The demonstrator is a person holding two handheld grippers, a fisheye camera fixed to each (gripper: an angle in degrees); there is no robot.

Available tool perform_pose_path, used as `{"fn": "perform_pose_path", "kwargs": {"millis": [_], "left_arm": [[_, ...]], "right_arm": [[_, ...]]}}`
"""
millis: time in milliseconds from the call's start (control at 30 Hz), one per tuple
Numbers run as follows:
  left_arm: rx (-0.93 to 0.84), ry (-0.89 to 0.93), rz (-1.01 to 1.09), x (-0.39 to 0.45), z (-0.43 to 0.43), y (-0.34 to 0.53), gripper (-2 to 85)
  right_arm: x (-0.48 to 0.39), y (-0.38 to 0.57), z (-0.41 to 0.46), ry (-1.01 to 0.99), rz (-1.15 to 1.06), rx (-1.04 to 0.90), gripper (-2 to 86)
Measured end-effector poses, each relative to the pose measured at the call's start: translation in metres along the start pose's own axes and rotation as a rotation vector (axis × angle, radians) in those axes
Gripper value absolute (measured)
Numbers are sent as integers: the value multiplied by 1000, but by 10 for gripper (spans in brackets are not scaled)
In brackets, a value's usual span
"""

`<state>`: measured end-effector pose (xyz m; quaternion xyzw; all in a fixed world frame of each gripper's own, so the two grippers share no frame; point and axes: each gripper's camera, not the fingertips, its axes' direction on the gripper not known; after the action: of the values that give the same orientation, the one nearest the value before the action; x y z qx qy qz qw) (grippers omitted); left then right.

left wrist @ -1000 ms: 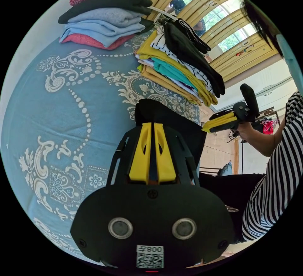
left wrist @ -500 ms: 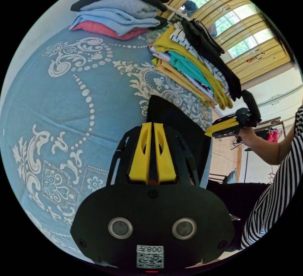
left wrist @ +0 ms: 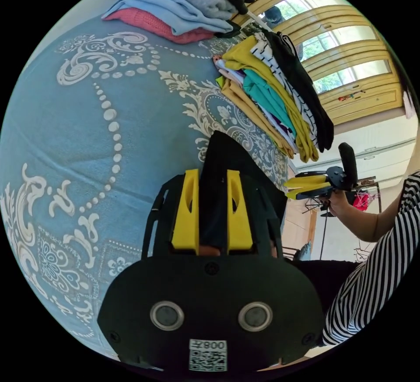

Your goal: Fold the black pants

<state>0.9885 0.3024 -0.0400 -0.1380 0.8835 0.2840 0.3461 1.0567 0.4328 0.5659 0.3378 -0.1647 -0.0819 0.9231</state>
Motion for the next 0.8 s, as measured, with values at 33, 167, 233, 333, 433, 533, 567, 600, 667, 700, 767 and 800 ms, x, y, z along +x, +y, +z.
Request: {"fn": "perform_pose_path", "kwargs": {"millis": [33,167,233,333,433,533,567,600,667,700,767,800], "left_arm": [[-7,-2,21,2,-4,-1,69],[-54,49,30,7,-14,-2,35],[-49,30,42,15,-24,-1,26],[-30,27,67,27,-44,-1,21],[-23,33,93,39,-65,0,20],[-26,34,103,49,-81,0,19],[-28,35,103,51,-84,0,19],[-29,34,100,54,-90,0,19],[-27,30,106,61,-102,0,18],[-19,21,115,67,-112,0,18],[1,15,140,79,-130,0,18],[21,0,156,88,-143,1,18]], "right_arm": [[-1,-5,5,5,13,-5,92],[-11,-8,13,72,-7,14,93],[-17,-12,19,110,-8,17,91],[-19,-20,25,128,-1,11,80],[-18,-26,33,61,-12,3,65],[-13,-34,42,36,14,9,55],[-13,-36,43,33,18,8,50],[-12,-41,47,35,19,3,40],[-11,-47,49,34,8,-9,26],[-11,-51,48,35,-4,-18,19],[-12,-56,40,42,-21,-2,14],[-13,-59,35,41,-31,16,12]]}}
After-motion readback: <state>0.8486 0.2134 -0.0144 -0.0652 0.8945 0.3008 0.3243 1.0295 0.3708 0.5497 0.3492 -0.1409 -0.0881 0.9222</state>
